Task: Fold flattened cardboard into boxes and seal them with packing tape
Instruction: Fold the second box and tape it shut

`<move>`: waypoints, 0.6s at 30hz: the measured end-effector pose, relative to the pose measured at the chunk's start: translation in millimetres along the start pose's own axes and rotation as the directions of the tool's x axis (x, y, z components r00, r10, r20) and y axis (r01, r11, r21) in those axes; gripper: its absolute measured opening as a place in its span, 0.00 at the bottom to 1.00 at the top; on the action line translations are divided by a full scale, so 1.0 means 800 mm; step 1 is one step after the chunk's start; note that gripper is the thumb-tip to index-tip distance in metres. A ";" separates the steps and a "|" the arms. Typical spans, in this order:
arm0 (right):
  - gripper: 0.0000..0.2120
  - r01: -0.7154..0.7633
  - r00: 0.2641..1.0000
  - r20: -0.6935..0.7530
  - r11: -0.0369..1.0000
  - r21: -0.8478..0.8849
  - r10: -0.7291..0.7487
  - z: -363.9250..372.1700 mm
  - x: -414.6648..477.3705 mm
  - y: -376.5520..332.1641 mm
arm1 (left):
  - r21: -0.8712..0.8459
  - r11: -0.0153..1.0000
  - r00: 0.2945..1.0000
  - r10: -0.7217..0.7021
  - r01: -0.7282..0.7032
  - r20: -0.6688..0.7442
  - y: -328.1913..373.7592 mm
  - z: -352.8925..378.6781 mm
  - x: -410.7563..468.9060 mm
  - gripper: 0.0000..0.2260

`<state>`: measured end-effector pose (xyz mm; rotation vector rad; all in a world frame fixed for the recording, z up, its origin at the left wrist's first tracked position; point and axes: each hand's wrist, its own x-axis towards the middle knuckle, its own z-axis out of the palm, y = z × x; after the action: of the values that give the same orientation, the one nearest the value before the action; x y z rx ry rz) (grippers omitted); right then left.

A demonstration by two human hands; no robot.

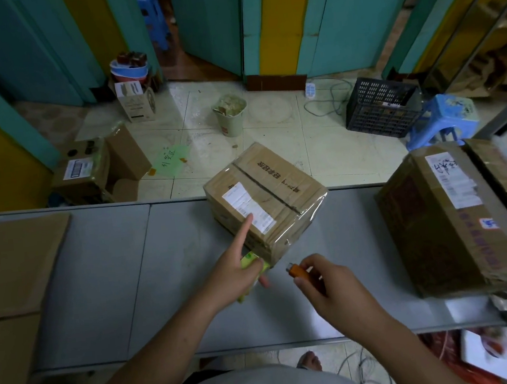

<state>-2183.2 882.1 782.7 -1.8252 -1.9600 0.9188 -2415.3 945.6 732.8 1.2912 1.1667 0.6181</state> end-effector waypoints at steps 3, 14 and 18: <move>0.08 -0.020 1.000 0.000 1.000 -0.018 0.020 -0.001 0.008 -0.006 | 0.039 0.999 1.000 0.005 -0.004 -0.023 0.002 0.000 -0.001 0.40; 0.11 -0.060 0.998 0.006 0.997 -0.051 0.060 0.010 0.058 -0.041 | 0.143 0.990 0.998 0.023 -0.014 -0.063 0.005 0.004 -0.001 0.41; 0.11 -0.066 0.997 0.021 0.996 -0.058 0.068 0.007 0.057 -0.045 | 0.190 0.982 0.999 0.012 -0.005 -0.036 0.007 -0.001 -0.003 0.41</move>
<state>-2220.9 925.8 791.9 -1.9308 -1.9690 0.9171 -2415.4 944.7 738.9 1.4514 1.2751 0.5490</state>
